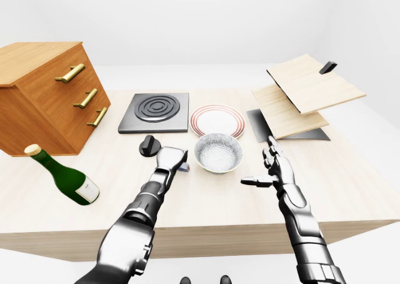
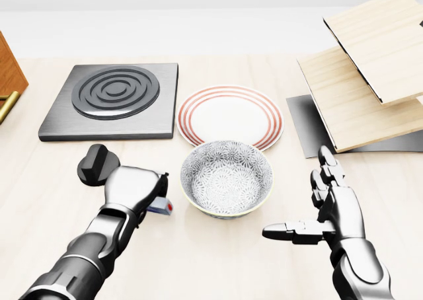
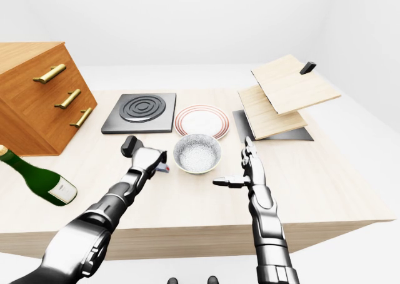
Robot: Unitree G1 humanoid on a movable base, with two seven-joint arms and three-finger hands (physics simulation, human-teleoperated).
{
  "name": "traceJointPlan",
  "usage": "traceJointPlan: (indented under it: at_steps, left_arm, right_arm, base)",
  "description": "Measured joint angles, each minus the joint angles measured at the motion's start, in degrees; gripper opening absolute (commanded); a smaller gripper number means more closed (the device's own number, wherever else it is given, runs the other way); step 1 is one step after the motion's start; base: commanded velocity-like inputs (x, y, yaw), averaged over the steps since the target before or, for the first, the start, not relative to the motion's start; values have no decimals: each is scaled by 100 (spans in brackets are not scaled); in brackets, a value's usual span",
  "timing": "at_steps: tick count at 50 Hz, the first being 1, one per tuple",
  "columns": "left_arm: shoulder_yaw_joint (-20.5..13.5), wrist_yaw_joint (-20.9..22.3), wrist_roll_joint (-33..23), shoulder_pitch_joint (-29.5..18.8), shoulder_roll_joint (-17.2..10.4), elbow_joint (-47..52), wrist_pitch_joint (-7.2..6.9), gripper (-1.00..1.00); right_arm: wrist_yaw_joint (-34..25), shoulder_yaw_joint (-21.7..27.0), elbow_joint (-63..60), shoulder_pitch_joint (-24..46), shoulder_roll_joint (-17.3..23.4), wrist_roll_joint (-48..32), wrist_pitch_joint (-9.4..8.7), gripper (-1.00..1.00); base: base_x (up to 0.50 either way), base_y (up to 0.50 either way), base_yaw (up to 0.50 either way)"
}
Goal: Pick up the cream cheese and put it in the bowl.
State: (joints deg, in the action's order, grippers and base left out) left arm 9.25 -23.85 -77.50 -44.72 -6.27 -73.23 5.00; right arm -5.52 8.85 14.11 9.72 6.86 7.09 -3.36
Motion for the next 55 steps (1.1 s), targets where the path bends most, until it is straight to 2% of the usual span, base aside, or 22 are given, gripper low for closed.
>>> traceJointPlan:
  at_steps: [2, 8, 10, 23, 37, 44, 55]
  left_arm:
    - [3, 28, 6, -22, -1, -10, 0, -34]
    - [-3, 134, 31, -66, 1, -77, 0, -92]
    - [-2, 165, 42, -72, 3, -97, 0, -99]
    - [-24, 410, 169, -94, -54, 118, 0, -100]
    - [-180, 1265, 177, 227, -241, 1627, 0, -100]
    - [-276, 1663, 137, 402, -295, 2305, 0, -100]
    - [-391, 2219, 81, 590, -321, 3221, -25, -100]
  right_arm:
    - [0, 0, 19, 2, 2, 0, 16, 100]
    - [-3, 3, 65, 5, 6, 4, 55, 100]
    - [-4, 4, 79, 6, 8, 6, 67, 100]
    - [-3, 8, 137, 7, 14, 16, 117, 100]
    - [1, -12, 179, 7, -3, 10, 162, 100]
    - [-4, -29, 295, 32, -9, 2, 238, 100]
    - [-15, -35, 272, 4, -15, 15, 241, 100]
  base:
    - [0, 0, 0]
    - [0, 0, 0]
    - [0, 0, 0]
    - [0, 0, 0]
    - [0, 0, 0]
    - [0, 0, 0]
    - [0, 0, 0]
